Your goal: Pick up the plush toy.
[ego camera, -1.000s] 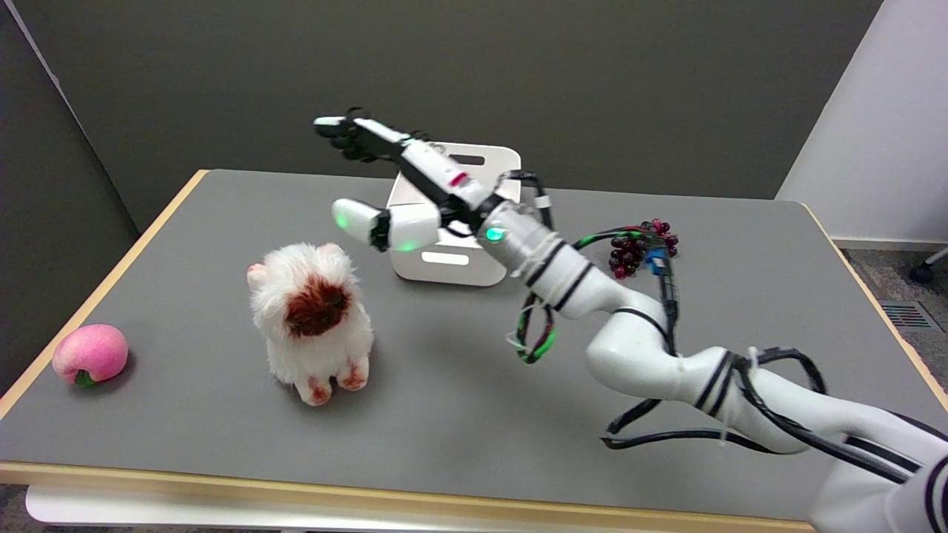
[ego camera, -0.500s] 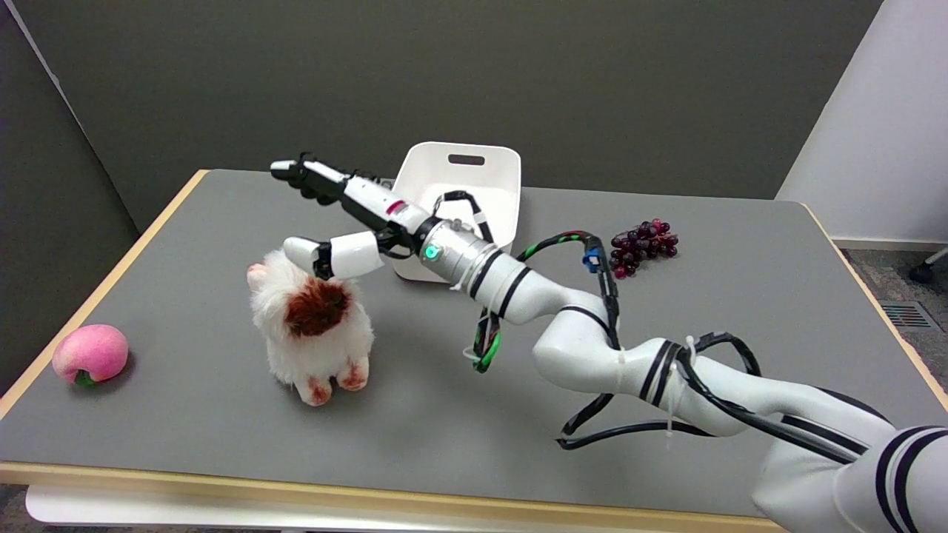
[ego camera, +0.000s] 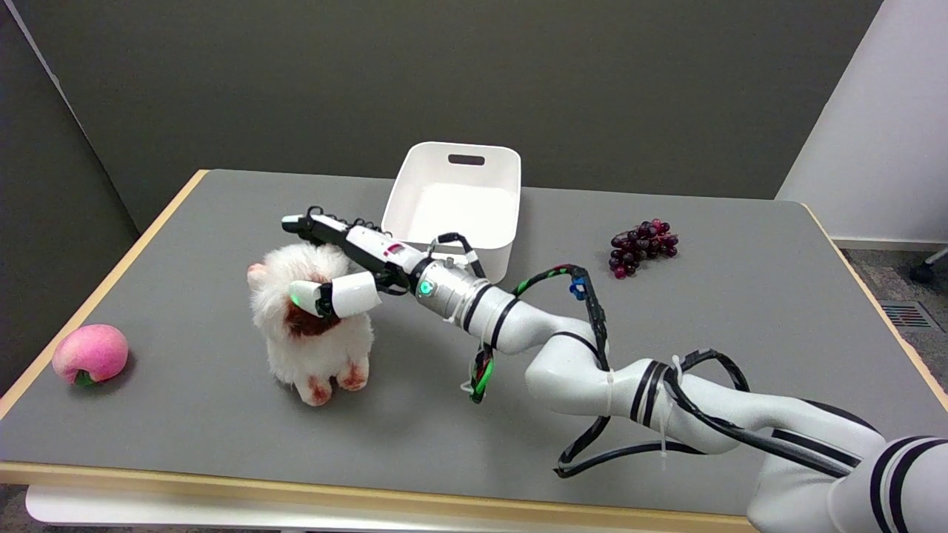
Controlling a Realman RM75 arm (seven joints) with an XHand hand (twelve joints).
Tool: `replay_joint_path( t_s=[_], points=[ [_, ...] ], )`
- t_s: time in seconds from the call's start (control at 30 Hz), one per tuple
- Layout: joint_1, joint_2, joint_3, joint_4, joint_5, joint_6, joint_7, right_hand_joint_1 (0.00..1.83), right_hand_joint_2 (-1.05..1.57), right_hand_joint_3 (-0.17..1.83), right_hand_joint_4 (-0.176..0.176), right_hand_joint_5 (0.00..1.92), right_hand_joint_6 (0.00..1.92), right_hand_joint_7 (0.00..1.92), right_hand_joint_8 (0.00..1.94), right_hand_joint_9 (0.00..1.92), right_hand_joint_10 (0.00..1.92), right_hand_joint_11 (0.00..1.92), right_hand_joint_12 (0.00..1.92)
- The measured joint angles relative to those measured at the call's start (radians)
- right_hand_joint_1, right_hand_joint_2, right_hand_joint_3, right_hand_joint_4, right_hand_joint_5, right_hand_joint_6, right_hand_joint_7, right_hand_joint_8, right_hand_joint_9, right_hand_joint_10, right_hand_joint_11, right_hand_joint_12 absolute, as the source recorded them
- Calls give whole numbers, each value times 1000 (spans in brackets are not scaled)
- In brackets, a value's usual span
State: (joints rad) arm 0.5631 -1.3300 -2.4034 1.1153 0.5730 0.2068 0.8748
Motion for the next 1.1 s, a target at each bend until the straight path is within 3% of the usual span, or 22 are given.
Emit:
replay_joint_path(
  t_s=[0.17, 0.3, 0.47, 0.6, 0.67, 0.7, 0.73, 0.77, 0.8, 0.83, 1.1],
  points=[
    [-13, -2, -5, -13, 26, -3, -1, 487, 593, 976, 68, 83, 373, 143, 283, 107, 616, -1, 1072],
    [-20, -3, -8, -21, 45, -4, -1, 654, 641, 998, 60, 129, 394, 243, 329, 227, 714, 91, 1165],
    [-27, -4, -10, -28, 84, -5, -1, 905, 684, 953, 50, 231, 456, 410, 431, 397, 932, 328, 1481],
    [-33, -4, -10, -32, 116, -7, -1, 1015, 759, 934, 53, 347, 724, 602, 734, 581, 1156, 575, 1655],
    [-36, -4, -10, -34, 129, -7, -1, 1048, 780, 925, 72, 385, 937, 659, 856, 634, 1222, 636, 1704],
    [-37, -4, -10, -34, 134, -7, -1, 1104, 837, 816, 77, 404, 1031, 691, 984, 659, 1250, 664, 1729],
    [-39, -4, -9, -35, 139, -7, -1, 1233, 984, 503, 71, 425, 1089, 730, 1234, 679, 1268, 686, 1754],
    [-40, -3, -8, -36, 144, -7, -1, 1302, 1096, 277, 49, 447, 1177, 763, 1393, 702, 1276, 710, 1772],
    [-42, -3, -7, -36, 148, -7, -1, 1219, 1174, 182, -44, 494, 1430, 803, 1360, 750, 1260, 759, 1780],
    [-43, -3, -5, -36, 152, -7, -1, 1160, 1228, 116, -110, 526, 1605, 832, 1339, 785, 1248, 795, 1787],
    [-54, -1, 8, -35, 174, -3, -1, 1178, 1180, 201, -150, 530, 1577, 855, 1359, 825, 1291, 814, 1816]
  ],
)
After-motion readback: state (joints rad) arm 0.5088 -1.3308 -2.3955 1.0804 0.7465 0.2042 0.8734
